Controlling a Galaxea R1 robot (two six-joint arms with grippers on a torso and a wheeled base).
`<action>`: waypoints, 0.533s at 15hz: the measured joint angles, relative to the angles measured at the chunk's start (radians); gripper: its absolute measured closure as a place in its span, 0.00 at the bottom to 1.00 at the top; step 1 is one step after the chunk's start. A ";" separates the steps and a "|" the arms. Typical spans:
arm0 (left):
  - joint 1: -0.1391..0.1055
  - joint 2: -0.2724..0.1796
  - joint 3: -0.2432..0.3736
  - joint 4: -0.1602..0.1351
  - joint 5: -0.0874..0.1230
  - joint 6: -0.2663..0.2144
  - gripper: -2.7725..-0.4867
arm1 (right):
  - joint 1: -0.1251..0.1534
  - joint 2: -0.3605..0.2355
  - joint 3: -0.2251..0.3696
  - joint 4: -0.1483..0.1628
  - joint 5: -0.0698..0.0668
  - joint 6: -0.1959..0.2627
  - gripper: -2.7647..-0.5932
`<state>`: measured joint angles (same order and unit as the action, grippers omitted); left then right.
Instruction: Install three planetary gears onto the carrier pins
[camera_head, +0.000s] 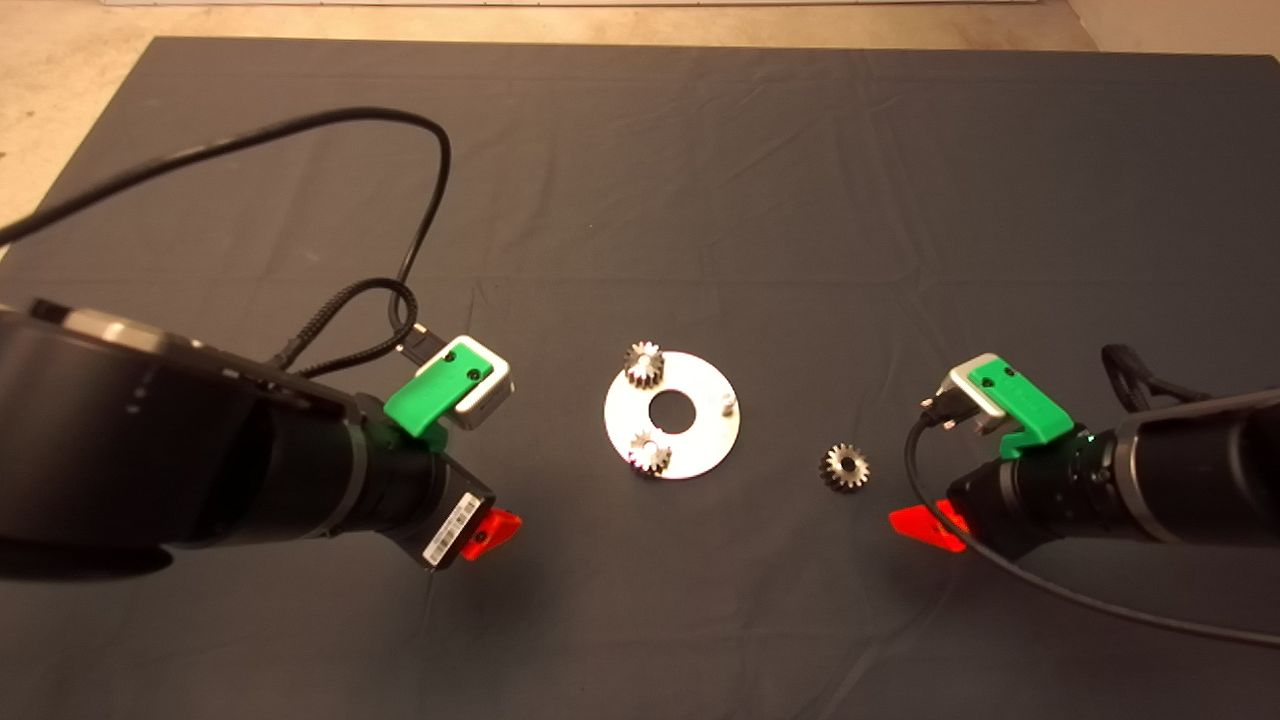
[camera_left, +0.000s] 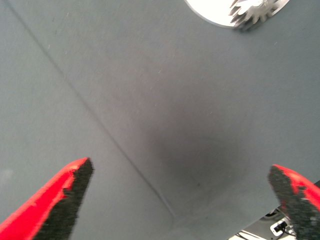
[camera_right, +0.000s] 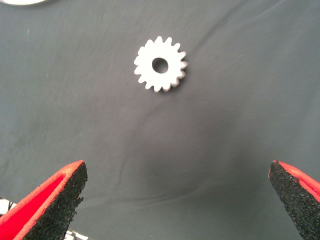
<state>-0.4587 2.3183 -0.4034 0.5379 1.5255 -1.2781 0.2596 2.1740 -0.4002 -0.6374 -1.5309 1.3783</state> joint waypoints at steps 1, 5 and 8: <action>0.000 0.003 0.000 -0.002 0.000 0.000 0.07 | -0.010 0.000 0.000 -0.010 0.000 -0.003 0.02; -0.002 0.002 0.000 -0.004 0.000 -0.023 0.07 | -0.058 0.001 -0.021 -0.053 0.000 -0.017 0.02; -0.002 0.000 0.019 -0.004 0.000 -0.049 0.07 | -0.097 0.014 -0.050 -0.078 -0.001 -0.035 0.02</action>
<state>-0.4604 2.3183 -0.3841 0.5338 1.5253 -1.3268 0.1627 2.1883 -0.4498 -0.7157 -1.5317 1.3434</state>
